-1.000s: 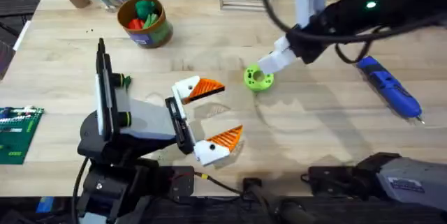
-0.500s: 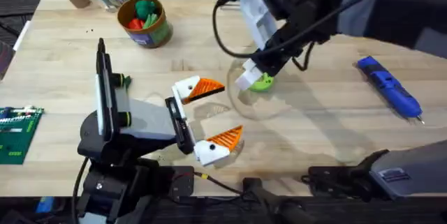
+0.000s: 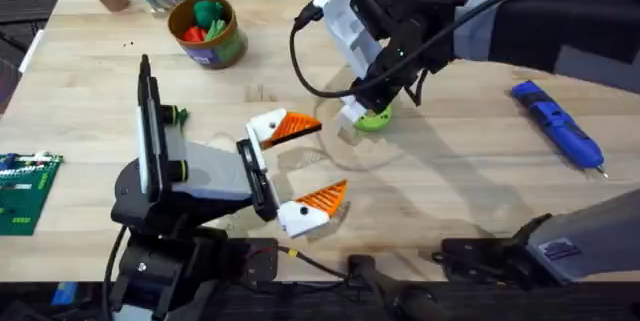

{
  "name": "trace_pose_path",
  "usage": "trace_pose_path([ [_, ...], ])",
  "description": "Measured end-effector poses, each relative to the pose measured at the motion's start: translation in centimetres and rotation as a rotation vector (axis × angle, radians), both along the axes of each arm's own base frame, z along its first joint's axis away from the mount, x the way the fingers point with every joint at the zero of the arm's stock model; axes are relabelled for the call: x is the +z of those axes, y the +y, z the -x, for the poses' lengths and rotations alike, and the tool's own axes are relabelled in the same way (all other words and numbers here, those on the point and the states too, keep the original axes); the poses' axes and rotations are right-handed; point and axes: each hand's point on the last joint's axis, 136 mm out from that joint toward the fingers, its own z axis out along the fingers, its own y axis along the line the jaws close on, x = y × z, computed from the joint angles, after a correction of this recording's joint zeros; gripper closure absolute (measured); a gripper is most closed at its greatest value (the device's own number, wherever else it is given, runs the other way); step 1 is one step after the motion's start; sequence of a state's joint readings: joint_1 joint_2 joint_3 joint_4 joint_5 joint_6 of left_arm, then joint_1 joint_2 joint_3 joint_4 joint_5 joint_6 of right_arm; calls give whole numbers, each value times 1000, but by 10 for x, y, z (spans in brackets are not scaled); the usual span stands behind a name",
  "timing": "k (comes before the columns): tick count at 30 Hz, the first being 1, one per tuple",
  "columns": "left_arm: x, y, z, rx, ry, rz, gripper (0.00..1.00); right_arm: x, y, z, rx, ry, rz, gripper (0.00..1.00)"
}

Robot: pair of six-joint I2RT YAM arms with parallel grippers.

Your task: Pick up the gripper from the table and insert it into the empty holder that is missing its gripper. Then pick up a screw, insert it into the mounting hole, and use the screwdriver to tighten it. Finally, clean up the table by picking up the vegetable and placing it into the bucket.

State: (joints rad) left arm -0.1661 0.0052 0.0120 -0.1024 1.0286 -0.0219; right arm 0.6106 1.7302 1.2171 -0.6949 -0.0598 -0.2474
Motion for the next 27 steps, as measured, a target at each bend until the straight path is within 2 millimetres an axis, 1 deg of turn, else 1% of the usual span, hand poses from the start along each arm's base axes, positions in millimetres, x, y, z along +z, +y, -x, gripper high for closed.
trace_pose_path([
  [5, 0, 0, 0, 0, 0, 0, 8, 0, 2, -2, 3, -14, -1, 206],
  [8, 0, 0, 0, 0, 0, 0, 8, -4, 5, 0, 13, -6, 6, 262],
  [11, 0, 0, 0, 0, 0, 0, 8, -8, 8, 2, 22, 0, 13, 339],
  [14, 0, 0, 0, 0, 0, 0, 8, -11, 9, 3, 26, 5, 17, 378],
  [19, 0, 0, 0, 0, 0, 0, 8, -12, 8, 2, 23, 3, 25, 435],
  [27, 0, 0, 0, 0, 0, 0, 8, -12, 3, -2, 10, -18, 52, 556],
])
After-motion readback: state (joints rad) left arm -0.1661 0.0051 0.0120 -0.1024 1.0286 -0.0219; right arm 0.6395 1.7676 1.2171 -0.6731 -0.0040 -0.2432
